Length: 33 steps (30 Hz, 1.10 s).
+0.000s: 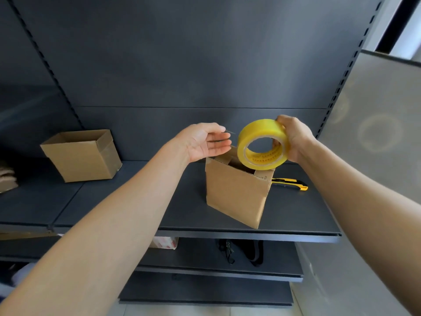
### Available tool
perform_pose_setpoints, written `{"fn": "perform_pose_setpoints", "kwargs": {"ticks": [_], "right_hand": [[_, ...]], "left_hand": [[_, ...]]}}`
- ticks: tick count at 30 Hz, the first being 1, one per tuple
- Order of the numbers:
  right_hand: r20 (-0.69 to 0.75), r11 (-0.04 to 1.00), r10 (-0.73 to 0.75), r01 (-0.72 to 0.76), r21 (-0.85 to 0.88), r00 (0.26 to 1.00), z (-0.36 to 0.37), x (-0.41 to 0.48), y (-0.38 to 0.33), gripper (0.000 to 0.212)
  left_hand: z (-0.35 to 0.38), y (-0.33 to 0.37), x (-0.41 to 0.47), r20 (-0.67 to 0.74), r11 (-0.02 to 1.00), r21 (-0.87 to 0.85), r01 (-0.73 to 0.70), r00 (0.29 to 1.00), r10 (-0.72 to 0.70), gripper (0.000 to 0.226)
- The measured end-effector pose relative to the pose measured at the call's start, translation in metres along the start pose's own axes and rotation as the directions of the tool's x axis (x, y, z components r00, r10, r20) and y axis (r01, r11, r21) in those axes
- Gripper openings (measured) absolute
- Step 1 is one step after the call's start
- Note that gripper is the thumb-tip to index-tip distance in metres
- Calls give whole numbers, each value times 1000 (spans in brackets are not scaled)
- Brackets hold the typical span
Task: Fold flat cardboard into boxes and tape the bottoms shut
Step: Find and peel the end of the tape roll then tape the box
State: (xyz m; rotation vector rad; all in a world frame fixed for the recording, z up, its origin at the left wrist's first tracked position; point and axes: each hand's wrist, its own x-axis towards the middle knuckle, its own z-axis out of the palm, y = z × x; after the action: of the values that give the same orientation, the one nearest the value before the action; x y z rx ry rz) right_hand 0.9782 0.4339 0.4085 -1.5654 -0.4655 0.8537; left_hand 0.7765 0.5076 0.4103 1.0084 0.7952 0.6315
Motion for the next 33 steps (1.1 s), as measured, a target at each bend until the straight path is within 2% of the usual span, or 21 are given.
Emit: {"fn": "perform_pose_setpoints", "kwargs": {"ticks": [6,10,13,16,19,21,23,26,27,29,33], "right_hand": [[-56,1000,-13,14,8,998,0,-1,2,12],[-69,999,-28,26,-43,997,-3,0,1,12],[-47,998,-21,18,-59,999,0,-1,1,13],[86,995,95,-90,-53,992,-2,-2,1,18],[285,975,209,-221,12,936,-7,1,3,27],[355,956,248,-288,63,901,-8,2,5,31],[403,933,285,-348,91,870,-8,3,7,37],[464,903,327,-417,105,824,-9,4,11,46],[480,892,338,-438,111,810,-9,4,13,47],[499,878,344,-461,129,795,-7,4,14,45],[474,889,283,-413,195,834,-5,5,16,46]], "left_hand": [[9,-5,2,146,965,216,-150,982,120,16],[9,-1,0,140,923,359,-140,986,95,34],[11,-3,1,134,885,399,-241,970,204,14],[11,-6,1,143,809,464,-361,932,334,36],[12,-5,0,154,794,443,-417,907,391,67],[15,-4,0,184,815,416,-403,915,358,85],[15,-3,0,195,874,366,-319,945,263,91],[13,-2,-2,244,952,272,-139,967,71,75],[13,-4,-2,243,965,240,-110,969,50,66],[12,-6,-1,210,976,184,-119,975,80,48],[14,-12,3,107,984,108,-141,986,130,17]]}}
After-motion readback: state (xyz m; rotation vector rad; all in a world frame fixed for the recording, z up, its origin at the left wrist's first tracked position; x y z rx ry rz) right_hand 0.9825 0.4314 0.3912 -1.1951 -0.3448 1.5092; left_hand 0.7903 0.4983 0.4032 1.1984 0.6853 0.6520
